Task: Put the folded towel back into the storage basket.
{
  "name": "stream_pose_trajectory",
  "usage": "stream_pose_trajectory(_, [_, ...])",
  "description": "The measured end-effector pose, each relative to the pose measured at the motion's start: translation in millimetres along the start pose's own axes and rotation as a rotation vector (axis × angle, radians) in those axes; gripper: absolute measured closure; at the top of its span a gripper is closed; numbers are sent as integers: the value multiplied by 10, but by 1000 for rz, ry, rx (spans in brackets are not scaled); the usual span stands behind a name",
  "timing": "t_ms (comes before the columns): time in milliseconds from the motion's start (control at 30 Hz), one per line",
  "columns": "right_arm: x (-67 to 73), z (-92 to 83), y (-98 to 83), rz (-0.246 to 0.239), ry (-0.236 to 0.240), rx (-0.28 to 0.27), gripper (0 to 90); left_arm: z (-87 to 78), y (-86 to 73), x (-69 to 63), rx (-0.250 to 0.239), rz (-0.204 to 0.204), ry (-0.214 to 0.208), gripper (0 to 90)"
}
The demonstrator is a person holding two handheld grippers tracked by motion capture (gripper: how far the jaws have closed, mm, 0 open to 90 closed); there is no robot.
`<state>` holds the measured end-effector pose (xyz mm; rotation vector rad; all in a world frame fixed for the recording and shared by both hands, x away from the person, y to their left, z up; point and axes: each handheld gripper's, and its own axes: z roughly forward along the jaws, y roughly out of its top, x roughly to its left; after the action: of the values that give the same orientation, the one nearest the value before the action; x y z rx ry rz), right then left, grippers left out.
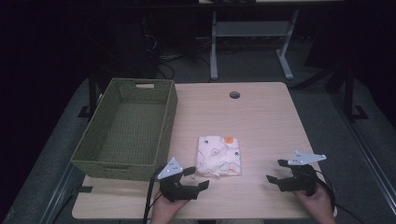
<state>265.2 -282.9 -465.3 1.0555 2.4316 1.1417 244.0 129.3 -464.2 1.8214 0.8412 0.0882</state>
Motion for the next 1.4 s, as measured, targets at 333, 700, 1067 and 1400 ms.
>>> stream_pose_trajectory(333, [-20, 6, -4, 3, 6, -4, 195, 60, 27, 24, 10, -8, 6, 219])
stream_pose_trajectory(700, [2, -3, 3, 6, -1, -3, 195, 215, 236, 58, 6, -20, 20, 231])
stream_pose_trajectory(1067, [4, -15, 11, 3, 6, -12, 195, 604, 542, 97, 87, -51, 100, 260])
stream_pose_trajectory(1400, [1, -22, 21, 5, 14, -22, 195, 966, 778, 186, 205, -35, 178, 287])
